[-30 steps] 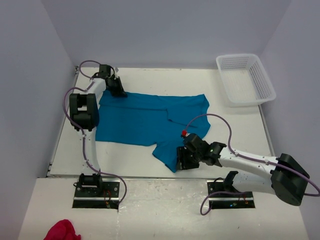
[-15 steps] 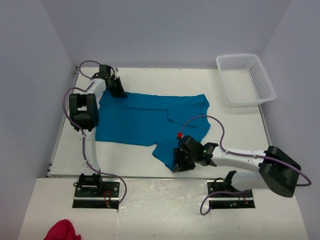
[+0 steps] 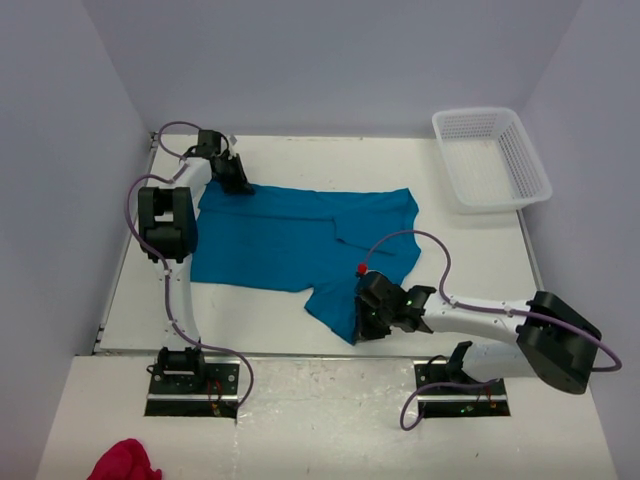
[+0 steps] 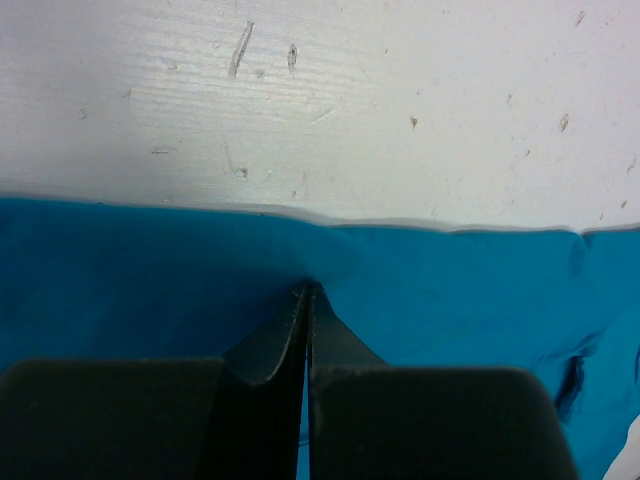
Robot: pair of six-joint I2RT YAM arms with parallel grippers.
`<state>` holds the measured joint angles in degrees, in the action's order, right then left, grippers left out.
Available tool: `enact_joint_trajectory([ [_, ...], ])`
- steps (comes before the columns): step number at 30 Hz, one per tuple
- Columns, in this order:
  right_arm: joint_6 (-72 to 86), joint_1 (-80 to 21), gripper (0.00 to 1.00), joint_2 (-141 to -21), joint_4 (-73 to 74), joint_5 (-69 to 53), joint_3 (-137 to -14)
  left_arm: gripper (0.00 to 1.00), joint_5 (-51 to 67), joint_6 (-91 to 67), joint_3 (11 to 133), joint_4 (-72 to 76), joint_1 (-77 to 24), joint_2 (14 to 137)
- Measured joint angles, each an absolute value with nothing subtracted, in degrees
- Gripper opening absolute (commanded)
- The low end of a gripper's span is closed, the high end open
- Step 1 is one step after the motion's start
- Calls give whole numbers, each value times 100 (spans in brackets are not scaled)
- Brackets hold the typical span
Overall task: Fold and stack the t-shirts
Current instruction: Grap the side of the flattened tshirt closest away from the robot with both arms
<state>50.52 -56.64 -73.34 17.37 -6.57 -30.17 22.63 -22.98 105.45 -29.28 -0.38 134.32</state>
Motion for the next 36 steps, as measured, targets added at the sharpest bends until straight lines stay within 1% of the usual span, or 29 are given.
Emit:
enact_joint_trajectory([
  [1, 5081, -5669, 0, -7303, 1758, -609, -3011, 0, 2268, -2298, 10536, -2919, -38, 13428],
  [4, 5192, -5699, 0, -7039, 1955, -421, -2963, 0, 2279, -2298, 10510, -2904, -38, 13413],
  [10, 5457, -5717, 0, -6020, 2473, -45, -2827, 0, 2281, -2303, 10414, -2818, -38, 13367],
  [12, 5505, -5730, 0, -5730, 2578, 16, -2775, 8, 2281, -2318, 10296, -2759, -40, 13297],
  [13, 5522, -5734, 0, -5614, 2626, 43, -2746, 22, 2274, -2346, 10149, -2711, -43, 13205],
  [16, 5557, -5736, 0, -5502, 2700, 58, -2665, 36, 2123, -2394, 9797, -2738, -80, 12895],
  [17, 5566, -5736, 0, -5489, 2735, 60, -2637, 42, 2064, -2416, 9747, -2770, -97, 12825],
  [20, 5581, -5736, 0, -5419, 2834, 75, -2569, 47, 1509, -2462, 9644, -3044, -250, 12409],
  [23, 5579, -5736, 0, -5312, 2897, 106, -2567, 48, 611, -2517, 9598, -3426, -475, 11789],
  [25, 5557, -5736, 0, -5282, 2917, 143, -2567, 46, -10, -2637, 9384, -3647, -644, 11146],
  [26, 5544, -5736, 0, -5286, 2921, 178, -2567, 38, -228, -2711, 9168, -3750, -722, 10724],
  [28, 5492, -5736, 0, -5299, 2921, 209, -2569, 31, -607, -2934, 8580, -3887, -825, 9861],
  [31, 5413, -5736, 0, -5347, 2871, 200, -2569, 31, -1013, -3258, 7509, -4158, -812, 8619],
  [33, 5360, -5739, 0, -5374, 2773, 178, -2569, 33, -1323, -3509, 6941, -4480, -760, 8018],
  [36, 5227, -5739, 0, -5419, 2582, 128, -2569, 34, -1885, -3793, 6543, -4952, -696, 7690],
])
